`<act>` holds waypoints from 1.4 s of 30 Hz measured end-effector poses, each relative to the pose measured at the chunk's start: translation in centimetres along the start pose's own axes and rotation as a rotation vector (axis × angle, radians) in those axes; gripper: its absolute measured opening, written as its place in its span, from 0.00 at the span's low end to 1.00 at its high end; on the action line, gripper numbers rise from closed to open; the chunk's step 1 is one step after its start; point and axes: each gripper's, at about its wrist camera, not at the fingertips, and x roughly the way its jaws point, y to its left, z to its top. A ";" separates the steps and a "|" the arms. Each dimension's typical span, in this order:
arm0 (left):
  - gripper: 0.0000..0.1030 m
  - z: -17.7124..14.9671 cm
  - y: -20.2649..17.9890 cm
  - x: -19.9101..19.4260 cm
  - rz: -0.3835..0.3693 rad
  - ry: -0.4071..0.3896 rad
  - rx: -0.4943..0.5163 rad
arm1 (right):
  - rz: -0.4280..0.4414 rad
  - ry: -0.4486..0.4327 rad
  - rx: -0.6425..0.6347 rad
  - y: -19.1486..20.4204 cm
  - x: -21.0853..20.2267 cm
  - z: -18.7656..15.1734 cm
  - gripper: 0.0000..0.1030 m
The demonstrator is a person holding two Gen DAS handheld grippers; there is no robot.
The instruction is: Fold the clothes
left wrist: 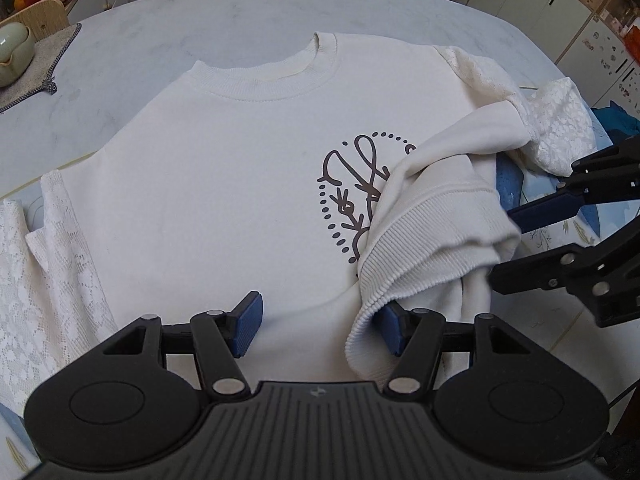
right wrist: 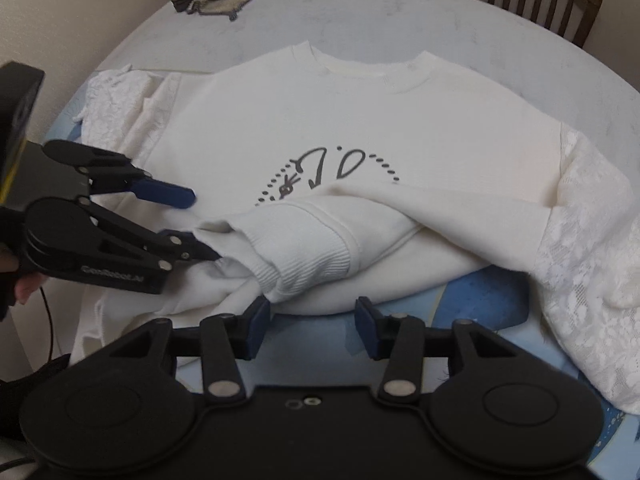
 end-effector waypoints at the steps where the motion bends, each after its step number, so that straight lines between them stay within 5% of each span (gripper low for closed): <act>1: 0.59 0.0 0.0 0.1 0.001 0.000 0.001 | 0.024 -0.004 0.010 0.0 -0.2 0.2 1.00; 16: 0.59 0.3 -0.1 -0.9 -0.045 -0.017 0.034 | 0.014 0.028 0.068 0.5 0.6 0.6 1.00; 19: 0.60 0.0 -0.2 -2.8 -0.131 -0.053 0.063 | 0.001 0.000 0.042 0.3 -2.1 -1.0 1.00; 25: 0.60 -1.9 -2.7 -6.3 -0.448 -0.033 0.145 | -0.059 0.006 0.026 -1.2 -7.6 -6.0 1.00; 30: 0.62 -4.1 -3.8 -5.4 -0.366 0.017 0.157 | -0.131 0.086 0.098 -3.3 -9.4 -11.6 1.00; 34: 0.62 -5.8 -2.0 -3.3 -0.147 0.049 0.026 | -0.168 0.165 0.143 -6.0 -9.1 -15.5 1.00; 42: 0.62 -9.0 -2.2 -4.2 0.013 0.045 -0.179 | -0.061 0.191 0.034 -6.9 -7.9 -19.3 1.00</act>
